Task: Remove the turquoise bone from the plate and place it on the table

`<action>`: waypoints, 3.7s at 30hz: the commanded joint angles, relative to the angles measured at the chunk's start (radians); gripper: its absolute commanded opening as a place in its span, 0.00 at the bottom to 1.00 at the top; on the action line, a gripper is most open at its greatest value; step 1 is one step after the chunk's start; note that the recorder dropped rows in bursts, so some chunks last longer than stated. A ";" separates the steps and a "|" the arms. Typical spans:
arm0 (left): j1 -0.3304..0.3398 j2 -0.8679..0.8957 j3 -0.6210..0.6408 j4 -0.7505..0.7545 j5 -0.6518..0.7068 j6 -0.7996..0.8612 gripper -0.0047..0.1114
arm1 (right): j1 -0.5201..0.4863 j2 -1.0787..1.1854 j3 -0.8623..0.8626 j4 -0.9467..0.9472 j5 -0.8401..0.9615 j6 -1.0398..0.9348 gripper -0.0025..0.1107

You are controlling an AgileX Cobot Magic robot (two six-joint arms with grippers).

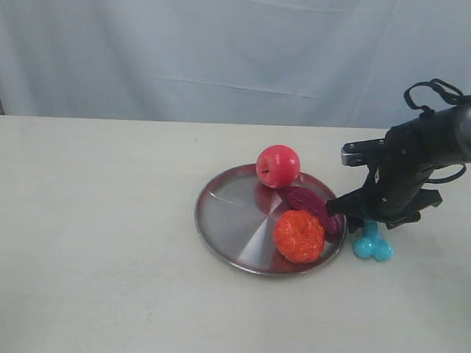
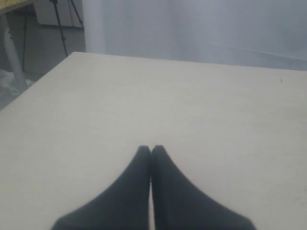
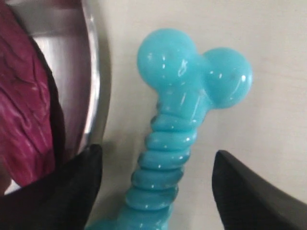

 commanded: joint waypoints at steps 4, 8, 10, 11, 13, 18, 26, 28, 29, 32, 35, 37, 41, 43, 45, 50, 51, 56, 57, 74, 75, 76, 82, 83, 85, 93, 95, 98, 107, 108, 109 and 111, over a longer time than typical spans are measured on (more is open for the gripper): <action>-0.005 -0.001 0.003 0.000 -0.003 0.002 0.04 | -0.005 0.002 -0.001 -0.032 0.028 -0.007 0.49; -0.005 -0.001 0.003 0.000 -0.003 0.002 0.04 | -0.005 -0.015 -0.003 -0.032 0.039 -0.007 0.50; -0.005 -0.001 0.003 0.000 -0.003 0.002 0.04 | -0.005 -0.046 -0.010 -0.032 0.061 -0.007 0.50; -0.005 -0.001 0.003 0.000 -0.003 0.002 0.04 | -0.005 -0.067 -0.015 -0.032 0.079 -0.007 0.50; -0.005 -0.001 0.003 0.000 -0.003 0.002 0.04 | -0.005 -0.116 -0.032 -0.034 0.119 -0.009 0.50; -0.005 -0.001 0.003 0.000 -0.003 -0.001 0.04 | -0.005 -0.300 -0.081 -0.037 0.226 -0.040 0.49; -0.005 -0.001 0.003 0.000 -0.003 -0.001 0.04 | -0.005 -0.647 -0.082 0.000 0.230 -0.126 0.08; -0.005 -0.001 0.003 0.000 -0.003 -0.001 0.04 | -0.005 -0.730 -0.079 0.029 0.212 -0.158 0.02; -0.005 -0.001 0.003 0.000 -0.003 -0.001 0.04 | -0.005 -0.779 -0.071 0.047 0.191 -0.183 0.02; -0.005 -0.001 0.003 0.000 -0.003 -0.001 0.04 | -0.005 -0.921 -0.017 0.100 0.094 -0.237 0.02; -0.005 -0.001 0.003 0.000 -0.003 -0.001 0.04 | -0.005 -1.082 0.074 0.124 -0.002 -0.241 0.02; -0.005 -0.001 0.003 0.000 -0.003 -0.001 0.04 | -0.005 -1.194 0.160 0.136 -0.055 -0.241 0.02; -0.005 -0.001 0.003 0.000 -0.003 -0.001 0.04 | -0.005 -1.415 0.350 0.185 -0.145 -0.241 0.02; -0.005 -0.001 0.003 0.000 -0.003 -0.001 0.04 | -0.005 -1.584 0.475 0.185 -0.201 -0.241 0.02; -0.005 -0.001 0.003 0.000 -0.003 -0.001 0.04 | -0.005 -1.739 0.571 0.190 -0.209 -0.238 0.02; -0.005 -0.001 0.003 0.000 -0.003 -0.001 0.04 | -0.005 -2.014 0.733 0.343 -0.217 -0.234 0.02; -0.005 -0.001 0.003 0.000 -0.003 -0.001 0.04 | -0.005 -2.016 0.749 0.345 -0.217 -0.234 0.02; -0.005 -0.001 0.003 0.000 -0.001 -0.001 0.04 | -0.002 -2.016 0.754 0.345 -0.215 -0.234 0.02; -0.005 -0.001 0.003 0.000 -0.001 -0.001 0.04 | -0.002 -2.016 0.754 0.345 -0.215 -0.234 0.02; -0.005 -0.001 0.003 0.000 -0.001 -0.001 0.04 | -0.002 -2.016 0.754 0.345 -0.215 -0.237 0.02; -0.005 -0.001 0.003 0.000 -0.001 -0.001 0.04 | -0.002 -2.016 0.756 0.329 -0.204 -0.239 0.02; -0.005 -0.001 0.003 0.000 -0.001 -0.001 0.04 | -0.002 -2.016 0.756 0.316 -0.193 -0.241 0.02; -0.005 -0.001 0.003 0.000 -0.001 -0.001 0.04 | -0.002 -2.016 0.908 0.176 -0.186 -0.241 0.02; -0.005 -0.001 0.003 0.000 -0.001 -0.001 0.04 | -0.002 -2.016 0.937 0.176 -0.205 -0.241 0.02; -0.005 -0.001 0.003 0.000 -0.001 -0.001 0.04 | -0.002 -2.016 1.021 0.176 -0.279 -0.233 0.02; -0.005 -0.001 0.003 0.000 -0.001 -0.001 0.04 | -0.019 -2.016 1.161 0.180 -0.395 -0.231 0.02; -0.005 -0.001 0.003 0.000 -0.001 -0.001 0.04 | -0.043 -2.016 1.163 0.180 -0.397 -0.229 0.02; -0.005 -0.001 0.003 0.000 -0.001 -0.001 0.04 | -0.074 -2.016 1.163 0.180 -0.388 -0.224 0.02; -0.005 -0.001 0.003 0.000 -0.001 -0.001 0.04 | -0.079 -2.016 1.163 0.180 -0.291 -0.251 0.02; -0.005 -0.001 0.003 0.000 -0.001 -0.001 0.04 | -0.079 -2.016 1.163 0.180 -0.285 -0.257 0.02; -0.005 -0.001 0.003 0.000 -0.001 -0.001 0.04 | -0.079 -2.016 1.163 0.180 -0.285 -0.254 0.02; -0.005 -0.001 0.003 0.000 -0.001 -0.004 0.04 | -0.079 -2.016 1.163 0.180 -0.285 -0.248 0.02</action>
